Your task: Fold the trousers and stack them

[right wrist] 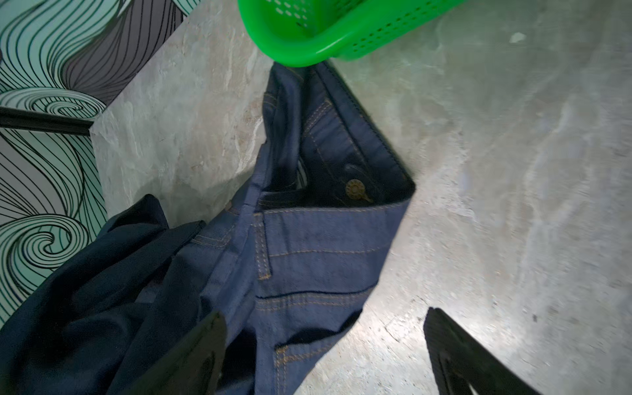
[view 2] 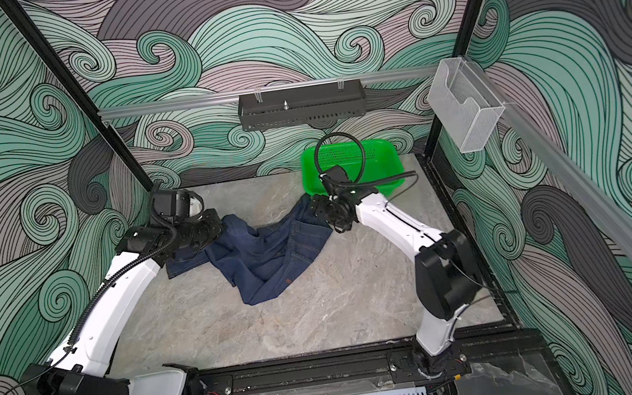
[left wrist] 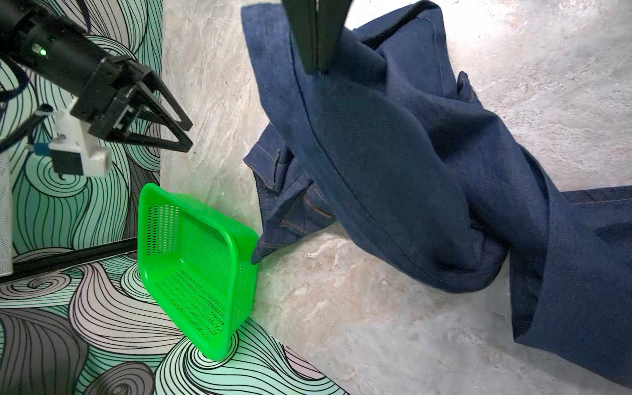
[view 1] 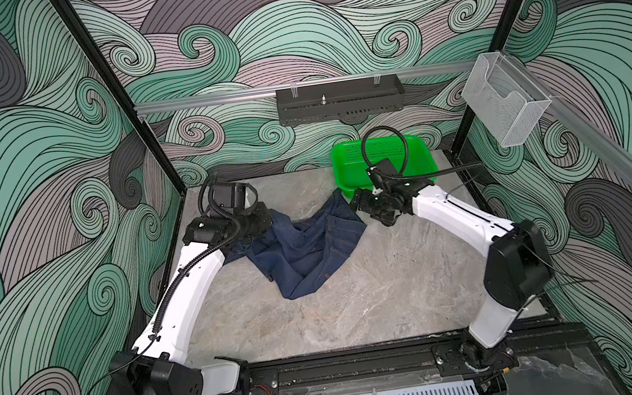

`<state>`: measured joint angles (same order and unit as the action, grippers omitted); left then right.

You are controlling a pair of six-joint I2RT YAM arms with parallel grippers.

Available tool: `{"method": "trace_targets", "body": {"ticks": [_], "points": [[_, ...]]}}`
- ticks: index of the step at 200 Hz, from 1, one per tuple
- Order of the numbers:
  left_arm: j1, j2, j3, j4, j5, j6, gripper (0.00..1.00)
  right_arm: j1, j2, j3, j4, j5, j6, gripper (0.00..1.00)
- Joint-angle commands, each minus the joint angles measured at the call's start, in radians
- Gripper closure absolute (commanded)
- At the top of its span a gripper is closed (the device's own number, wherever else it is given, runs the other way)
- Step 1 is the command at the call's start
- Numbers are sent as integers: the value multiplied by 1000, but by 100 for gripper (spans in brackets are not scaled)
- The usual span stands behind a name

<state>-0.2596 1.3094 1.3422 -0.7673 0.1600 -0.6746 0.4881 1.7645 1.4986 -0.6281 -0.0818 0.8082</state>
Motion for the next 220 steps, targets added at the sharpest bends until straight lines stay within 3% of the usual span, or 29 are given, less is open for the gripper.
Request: {"method": "trace_targets", "body": {"ticks": [1,50,100,139,177,199,220], "points": [[29,-45,1,-19,-16,39,100,55,96,101,-120,49,-17,10],[87,-67,-32,-31,-17,67,100,160,273,276,-243,116,3,19],[126,-79,-54,-30,-10,84,100,202,409,415,-322,148,1,30],[153,-90,-54,-38,-7,100,100,198,431,422,-361,191,-6,54],[183,-88,-49,-46,-7,119,100,185,327,346,-369,257,-17,84],[197,-79,-44,-47,-7,133,100,162,188,219,-362,274,-18,88],[204,-64,-41,-49,-5,146,100,126,0,-37,-259,249,-8,92]]}}
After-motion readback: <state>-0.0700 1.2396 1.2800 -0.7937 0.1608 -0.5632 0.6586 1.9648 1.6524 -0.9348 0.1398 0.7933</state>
